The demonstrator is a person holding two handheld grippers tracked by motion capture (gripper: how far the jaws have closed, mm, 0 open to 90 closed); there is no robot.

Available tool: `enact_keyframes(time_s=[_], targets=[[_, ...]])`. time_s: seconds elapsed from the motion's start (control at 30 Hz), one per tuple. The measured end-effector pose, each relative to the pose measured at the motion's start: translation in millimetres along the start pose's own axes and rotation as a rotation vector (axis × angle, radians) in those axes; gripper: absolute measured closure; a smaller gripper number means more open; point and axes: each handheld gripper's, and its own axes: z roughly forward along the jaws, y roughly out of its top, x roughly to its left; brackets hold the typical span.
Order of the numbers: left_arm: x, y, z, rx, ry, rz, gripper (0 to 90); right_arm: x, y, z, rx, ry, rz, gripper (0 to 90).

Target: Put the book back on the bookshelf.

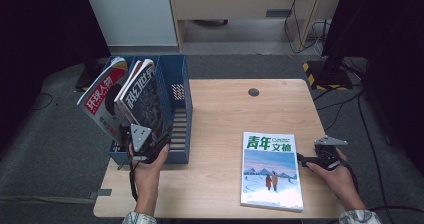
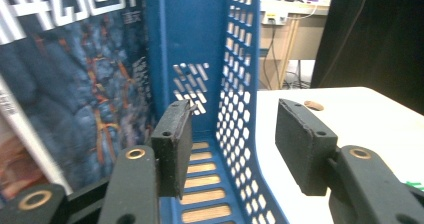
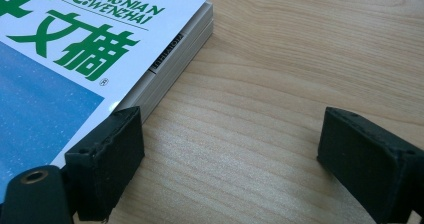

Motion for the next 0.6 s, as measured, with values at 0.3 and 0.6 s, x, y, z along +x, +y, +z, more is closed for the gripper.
enact_keyframes(time_s=[0.3,0.6], targets=[[-16.9,2.4,5.2,0.028,-0.04,0.019,41.5,-0.2,0.1,0.0,0.003,0.0,0.002,10.8],[-40.7,-2.0,14.4,0.069,-0.111,0.052,34.0,-0.9,3.2,-1.6,0.021,0.002,-0.005,16.1]])
